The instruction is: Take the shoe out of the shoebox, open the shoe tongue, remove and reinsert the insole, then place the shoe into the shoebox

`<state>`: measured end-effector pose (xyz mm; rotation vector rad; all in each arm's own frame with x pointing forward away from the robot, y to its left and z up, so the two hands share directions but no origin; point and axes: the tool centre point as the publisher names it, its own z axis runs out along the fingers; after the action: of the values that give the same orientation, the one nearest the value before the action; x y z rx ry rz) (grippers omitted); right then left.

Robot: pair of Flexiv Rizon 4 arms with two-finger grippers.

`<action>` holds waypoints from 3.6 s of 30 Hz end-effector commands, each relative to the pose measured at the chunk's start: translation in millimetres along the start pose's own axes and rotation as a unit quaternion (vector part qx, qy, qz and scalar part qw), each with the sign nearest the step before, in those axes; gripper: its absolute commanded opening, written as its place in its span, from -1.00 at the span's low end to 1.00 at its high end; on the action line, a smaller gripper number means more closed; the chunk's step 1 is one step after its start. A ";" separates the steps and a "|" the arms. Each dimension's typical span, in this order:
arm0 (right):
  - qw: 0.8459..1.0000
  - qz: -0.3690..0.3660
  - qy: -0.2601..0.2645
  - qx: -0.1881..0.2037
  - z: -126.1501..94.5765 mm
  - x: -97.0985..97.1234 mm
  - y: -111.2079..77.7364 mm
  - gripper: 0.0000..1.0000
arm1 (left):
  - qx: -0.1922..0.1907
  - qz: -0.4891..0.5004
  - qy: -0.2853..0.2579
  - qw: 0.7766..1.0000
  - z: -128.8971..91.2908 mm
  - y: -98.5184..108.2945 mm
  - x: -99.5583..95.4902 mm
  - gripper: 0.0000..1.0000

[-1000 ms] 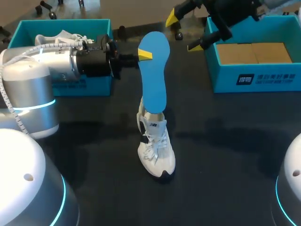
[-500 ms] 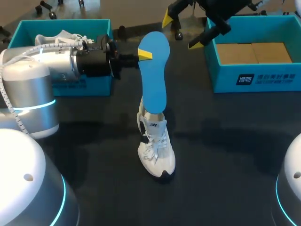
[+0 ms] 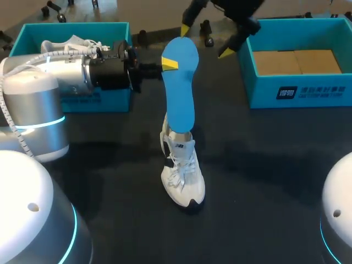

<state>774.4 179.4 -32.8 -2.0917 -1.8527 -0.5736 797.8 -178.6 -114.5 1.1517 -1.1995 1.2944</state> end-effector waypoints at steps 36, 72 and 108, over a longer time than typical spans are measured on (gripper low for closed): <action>0.979 -0.041 -0.197 0.018 19.3 45.8 -3.9 1.00 | -0.001 0.000 0.001 1.000 0.6 -0.7 -1.1 -1.00; 0.979 -0.044 -0.198 0.004 14.3 42.3 -11.7 1.00 | -0.001 0.000 0.001 1.000 0.6 -0.7 -1.1 -1.00; 0.994 -0.099 0.027 -0.049 -5.9 -23.3 -23.5 1.00 | -0.001 0.000 0.001 1.000 0.6 -0.7 -1.1 -1.00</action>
<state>748.9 166.2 -32.4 -2.1057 -2.1752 -0.5754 797.9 -178.6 -114.6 1.1516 -1.1995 1.2944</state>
